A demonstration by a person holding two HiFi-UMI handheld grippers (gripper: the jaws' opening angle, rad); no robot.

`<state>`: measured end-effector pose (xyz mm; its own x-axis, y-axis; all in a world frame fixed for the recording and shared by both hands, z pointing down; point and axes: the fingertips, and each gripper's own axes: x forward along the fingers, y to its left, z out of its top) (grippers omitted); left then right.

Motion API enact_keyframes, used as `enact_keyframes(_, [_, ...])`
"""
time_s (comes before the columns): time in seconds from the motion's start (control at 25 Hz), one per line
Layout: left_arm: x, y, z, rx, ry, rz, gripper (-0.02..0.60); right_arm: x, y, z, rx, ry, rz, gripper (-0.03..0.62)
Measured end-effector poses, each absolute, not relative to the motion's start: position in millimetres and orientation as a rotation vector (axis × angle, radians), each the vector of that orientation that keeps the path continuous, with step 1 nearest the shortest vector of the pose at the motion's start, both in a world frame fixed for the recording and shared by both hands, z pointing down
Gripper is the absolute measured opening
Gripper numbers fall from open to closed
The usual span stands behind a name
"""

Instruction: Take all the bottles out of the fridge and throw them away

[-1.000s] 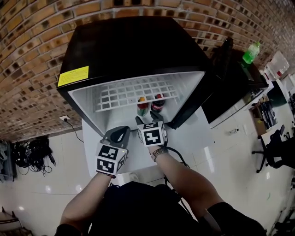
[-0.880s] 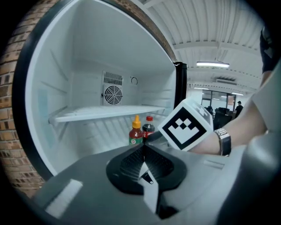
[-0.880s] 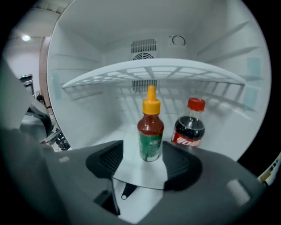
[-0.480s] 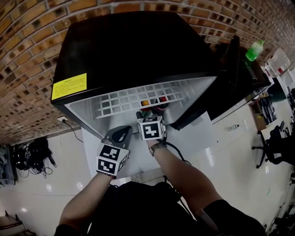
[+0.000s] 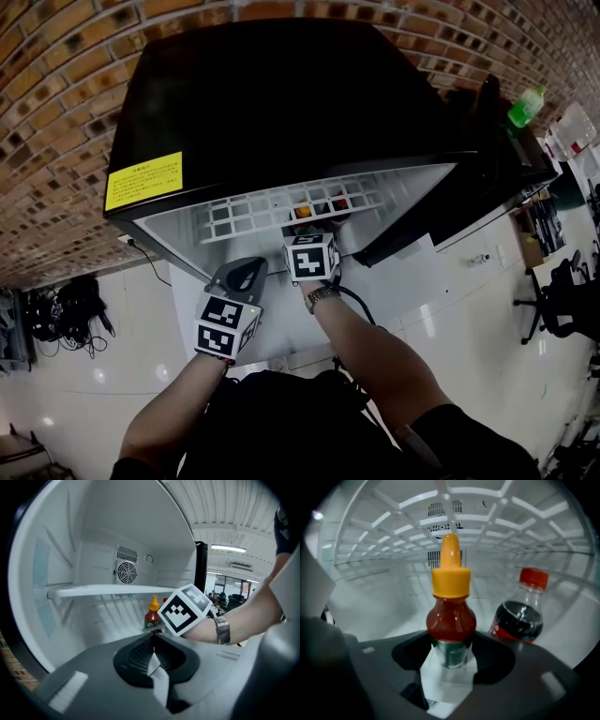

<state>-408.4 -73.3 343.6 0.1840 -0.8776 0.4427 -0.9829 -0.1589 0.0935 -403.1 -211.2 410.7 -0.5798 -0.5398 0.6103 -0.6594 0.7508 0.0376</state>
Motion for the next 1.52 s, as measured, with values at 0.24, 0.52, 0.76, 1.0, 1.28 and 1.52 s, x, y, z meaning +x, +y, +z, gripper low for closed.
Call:
enact_keyframes(0.24, [-406, -73, 344, 2.106, -1.762, 0.405, 0.003, -402, -197, 406, 0.858, -2.367, 0.238, 0.267])
enact_keyframes(0.52, [-388, -69, 342, 2.108, -1.756, 0.41, 0.003, -394, -174, 393, 0.799, -2.413, 0.242, 0.267])
enact_keyframes(0.76, [-361, -63, 338, 2.119, -1.749, 0.423, 0.003, -368, -153, 393, 0.761, -2.42, 0.258, 0.267])
enact_keyframes(1.0, [-324, -58, 335, 2.134, -1.761, 0.432, 0.003, -327, -136, 391, 0.737, -2.423, 0.227, 0.267])
enact_keyframes(1.28, [-261, -55, 333, 2.157, -1.744, 0.445, 0.003, -262, -116, 389, 0.735, -2.441, 0.284, 0.267])
enact_keyframes(1.52, [-197, -49, 337, 2.17, -1.715, 0.452, 0.003, -194, -102, 388, 0.743, -2.446, 0.307, 0.267])
